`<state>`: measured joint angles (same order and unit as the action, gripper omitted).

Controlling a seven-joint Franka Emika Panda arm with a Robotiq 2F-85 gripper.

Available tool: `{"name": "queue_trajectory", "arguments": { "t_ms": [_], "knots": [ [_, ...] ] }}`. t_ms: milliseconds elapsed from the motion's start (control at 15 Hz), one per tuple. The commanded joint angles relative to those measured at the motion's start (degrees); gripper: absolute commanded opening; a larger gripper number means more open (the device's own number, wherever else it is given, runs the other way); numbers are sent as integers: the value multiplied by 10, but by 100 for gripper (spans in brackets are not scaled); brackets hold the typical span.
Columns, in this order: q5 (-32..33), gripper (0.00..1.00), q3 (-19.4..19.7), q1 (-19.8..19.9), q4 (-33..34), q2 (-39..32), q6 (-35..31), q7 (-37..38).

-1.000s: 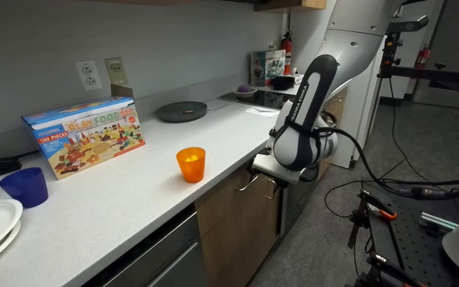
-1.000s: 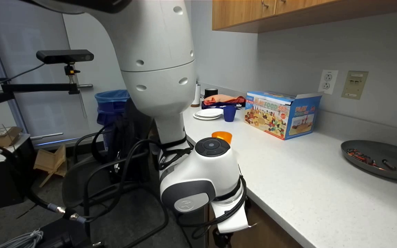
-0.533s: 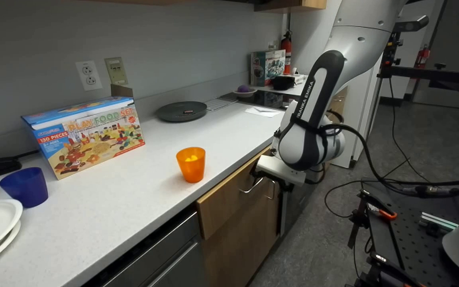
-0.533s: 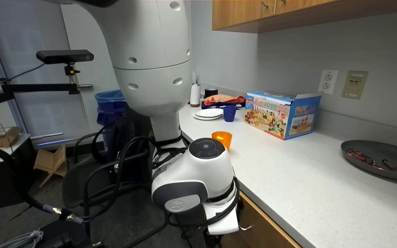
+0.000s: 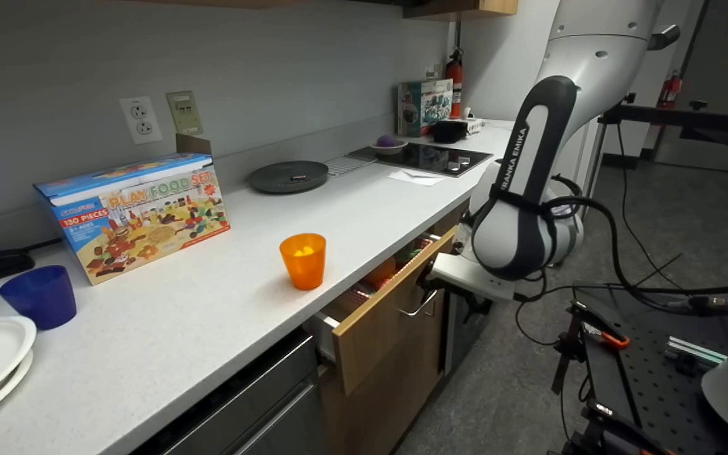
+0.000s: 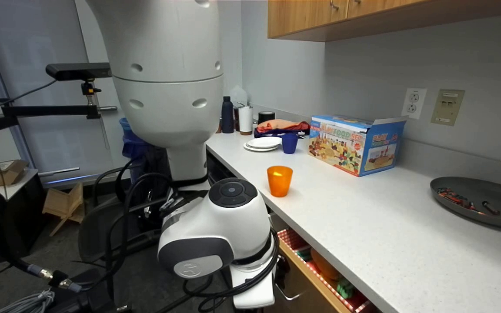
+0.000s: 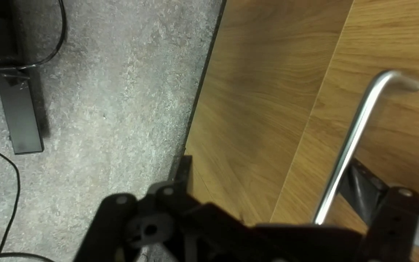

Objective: Open the drawer

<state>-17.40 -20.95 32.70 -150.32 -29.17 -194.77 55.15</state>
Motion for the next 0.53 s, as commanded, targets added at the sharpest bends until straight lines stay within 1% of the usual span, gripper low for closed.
{"name": "queue_trajectory", "arguments": {
  "t_ms": [0, 200, 267, 400, 467],
  "knots": [
    [18, 100, -23, 8, -88, 67, 3, 21],
    [18, 100, -8, -23, -138, 104, -19, 49],
    [-49, 100, -3, -47, -75, 64, 0, -5],
    [-86, 100, -6, -62, -83, 76, 8, -10],
    [-114, 100, 1, -81, -80, 75, 6, -25]
  ]
}}
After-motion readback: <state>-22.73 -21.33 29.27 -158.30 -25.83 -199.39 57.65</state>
